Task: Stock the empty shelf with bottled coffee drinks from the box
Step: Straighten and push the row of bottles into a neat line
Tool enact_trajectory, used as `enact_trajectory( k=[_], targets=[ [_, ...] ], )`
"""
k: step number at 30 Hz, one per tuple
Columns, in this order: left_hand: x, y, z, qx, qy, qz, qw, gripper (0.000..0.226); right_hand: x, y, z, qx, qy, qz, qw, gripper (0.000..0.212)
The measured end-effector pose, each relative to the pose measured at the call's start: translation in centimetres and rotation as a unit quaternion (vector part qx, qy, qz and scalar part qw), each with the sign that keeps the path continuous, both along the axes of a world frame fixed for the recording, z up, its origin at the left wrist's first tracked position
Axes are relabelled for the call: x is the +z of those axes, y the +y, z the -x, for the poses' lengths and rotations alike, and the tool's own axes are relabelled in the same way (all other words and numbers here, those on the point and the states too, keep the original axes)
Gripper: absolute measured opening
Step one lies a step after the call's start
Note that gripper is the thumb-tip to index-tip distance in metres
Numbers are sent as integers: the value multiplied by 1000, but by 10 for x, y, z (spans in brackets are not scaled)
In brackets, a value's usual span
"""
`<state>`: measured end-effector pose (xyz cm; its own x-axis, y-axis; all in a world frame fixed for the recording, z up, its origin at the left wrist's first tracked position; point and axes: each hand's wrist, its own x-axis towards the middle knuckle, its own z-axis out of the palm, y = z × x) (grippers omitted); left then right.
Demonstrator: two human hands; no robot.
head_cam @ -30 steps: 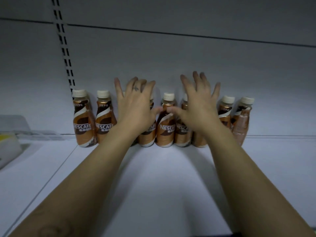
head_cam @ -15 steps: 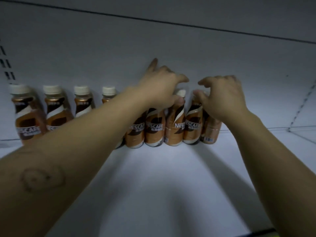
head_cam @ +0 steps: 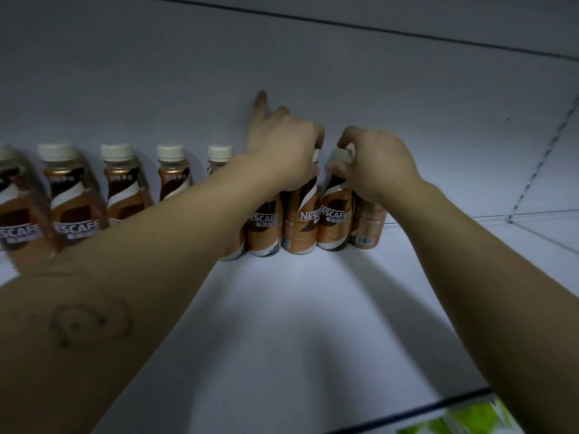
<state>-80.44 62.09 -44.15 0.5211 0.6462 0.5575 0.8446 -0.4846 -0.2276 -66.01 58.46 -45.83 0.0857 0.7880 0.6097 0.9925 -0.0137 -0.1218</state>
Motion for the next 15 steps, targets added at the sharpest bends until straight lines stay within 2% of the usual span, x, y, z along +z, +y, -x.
enact_trajectory(
  k=[7, 15],
  targets=[
    [6, 0, 5, -19, -64, 41, 997, 33, 2, 5, 5, -58, -2, -21, 998, 41],
    [5, 5, 5, -33, -99, 51, 993, 24, 11, 11, 2, -19, 33, 16, 999, 33]
  ],
)
